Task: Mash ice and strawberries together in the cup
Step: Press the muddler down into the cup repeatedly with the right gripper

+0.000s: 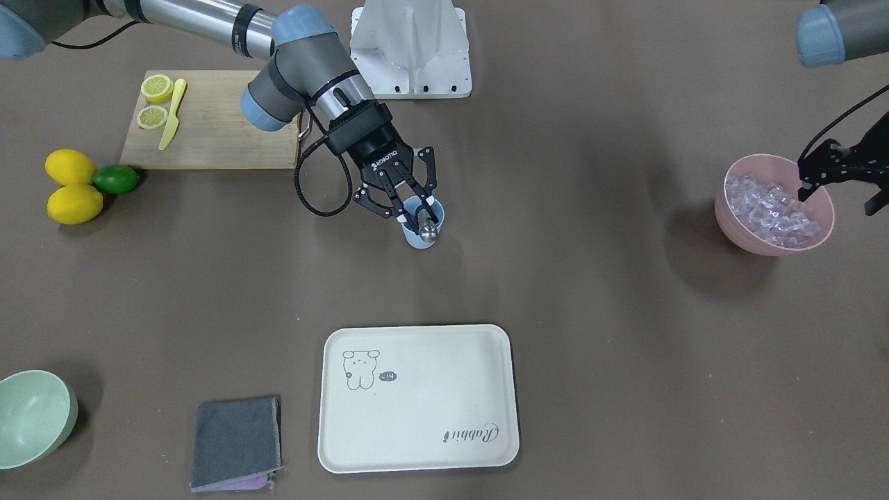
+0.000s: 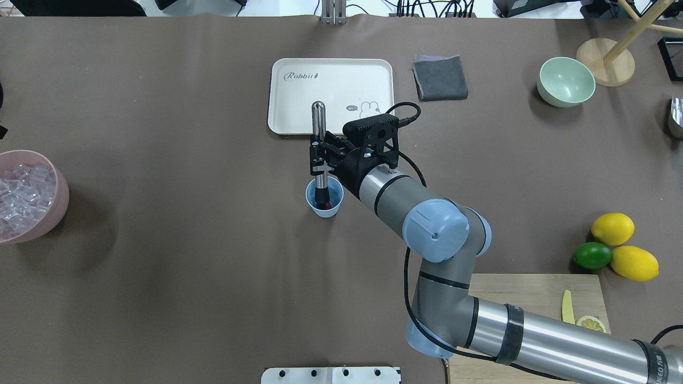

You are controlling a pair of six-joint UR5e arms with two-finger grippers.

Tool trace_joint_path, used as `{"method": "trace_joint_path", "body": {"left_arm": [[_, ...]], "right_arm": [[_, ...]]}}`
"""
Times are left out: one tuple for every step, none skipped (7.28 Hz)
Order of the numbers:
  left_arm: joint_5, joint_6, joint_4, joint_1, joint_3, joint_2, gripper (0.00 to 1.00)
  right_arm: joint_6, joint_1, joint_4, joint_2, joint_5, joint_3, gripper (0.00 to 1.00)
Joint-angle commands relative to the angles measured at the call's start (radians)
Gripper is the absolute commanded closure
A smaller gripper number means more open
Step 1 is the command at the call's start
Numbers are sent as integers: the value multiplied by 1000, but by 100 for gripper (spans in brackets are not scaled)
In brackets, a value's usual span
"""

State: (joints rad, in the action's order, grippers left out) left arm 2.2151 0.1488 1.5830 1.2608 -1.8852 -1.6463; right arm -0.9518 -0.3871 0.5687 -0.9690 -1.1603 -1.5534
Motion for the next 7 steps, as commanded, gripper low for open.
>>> {"method": "trace_joint_path", "body": {"left_arm": [[0, 0, 0, 0, -2, 0, 3], [0, 0, 0, 0, 0, 0, 3], [0, 0, 0, -1, 0, -1, 3], [0, 0, 0, -1, 0, 0, 3], [0, 0, 0, -1, -2, -1, 3], [0, 0, 0, 0, -2, 0, 3], [0, 0, 0, 0, 0, -1, 3]], "right_arm": [[2, -12, 0, 13, -7, -8, 100], [25, -21, 8, 28, -10, -49, 100], [33, -41, 20, 30, -47, -71, 100], [33, -56, 36, 29, -64, -85, 100], [33, -53, 36, 16, -64, -74, 100], [31, -24, 33, 10, -61, -67, 100], [30, -19, 30, 7, -56, -44, 100]]}}
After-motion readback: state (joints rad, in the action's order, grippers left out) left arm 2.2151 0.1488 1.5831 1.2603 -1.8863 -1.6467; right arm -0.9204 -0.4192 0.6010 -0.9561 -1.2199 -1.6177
